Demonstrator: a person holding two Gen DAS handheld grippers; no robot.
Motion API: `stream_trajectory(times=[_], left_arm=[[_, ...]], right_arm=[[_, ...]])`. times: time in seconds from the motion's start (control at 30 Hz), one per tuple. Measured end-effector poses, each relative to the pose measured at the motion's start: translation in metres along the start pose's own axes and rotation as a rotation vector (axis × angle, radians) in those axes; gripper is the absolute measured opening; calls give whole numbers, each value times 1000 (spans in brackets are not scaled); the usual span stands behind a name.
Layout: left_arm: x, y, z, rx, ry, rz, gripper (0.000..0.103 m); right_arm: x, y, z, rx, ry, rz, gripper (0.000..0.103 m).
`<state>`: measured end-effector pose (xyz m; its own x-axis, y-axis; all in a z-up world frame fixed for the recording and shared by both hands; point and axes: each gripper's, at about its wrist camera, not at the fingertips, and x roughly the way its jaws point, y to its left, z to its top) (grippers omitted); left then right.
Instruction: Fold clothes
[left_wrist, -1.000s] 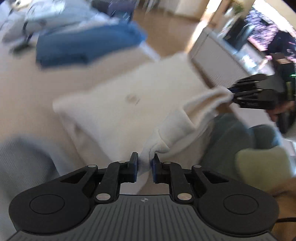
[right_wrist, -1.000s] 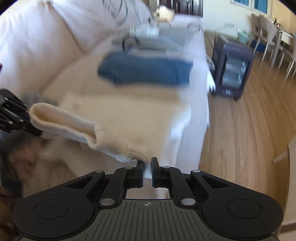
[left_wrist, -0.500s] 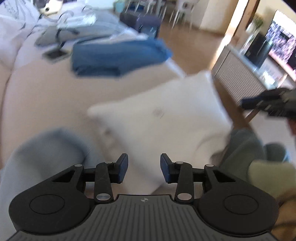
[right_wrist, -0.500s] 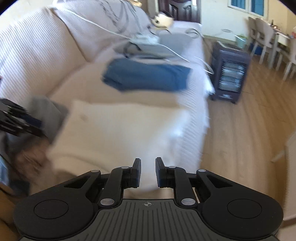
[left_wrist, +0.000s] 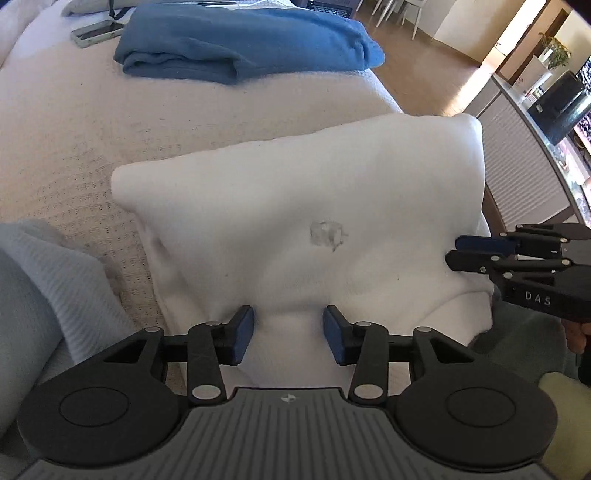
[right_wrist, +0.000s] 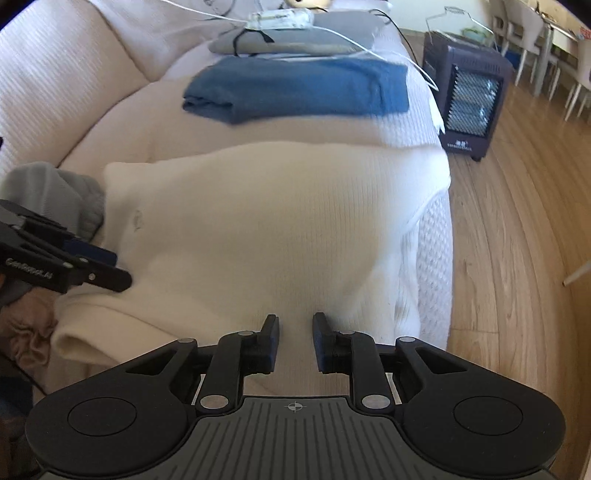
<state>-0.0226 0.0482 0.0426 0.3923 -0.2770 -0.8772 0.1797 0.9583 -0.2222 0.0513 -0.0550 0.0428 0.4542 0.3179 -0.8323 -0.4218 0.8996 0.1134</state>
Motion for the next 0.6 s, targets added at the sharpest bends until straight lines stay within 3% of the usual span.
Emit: stream_trajectory(times=[0.47,0.6], left_arm=[[6,1,2,-88,-40,-20,61],[12,2,4,-104,-39,-62,80]], right_arm=[[-2,-1,-9,15,-51,-16,21],[-2,-1,-10,20,-54,-12,21]])
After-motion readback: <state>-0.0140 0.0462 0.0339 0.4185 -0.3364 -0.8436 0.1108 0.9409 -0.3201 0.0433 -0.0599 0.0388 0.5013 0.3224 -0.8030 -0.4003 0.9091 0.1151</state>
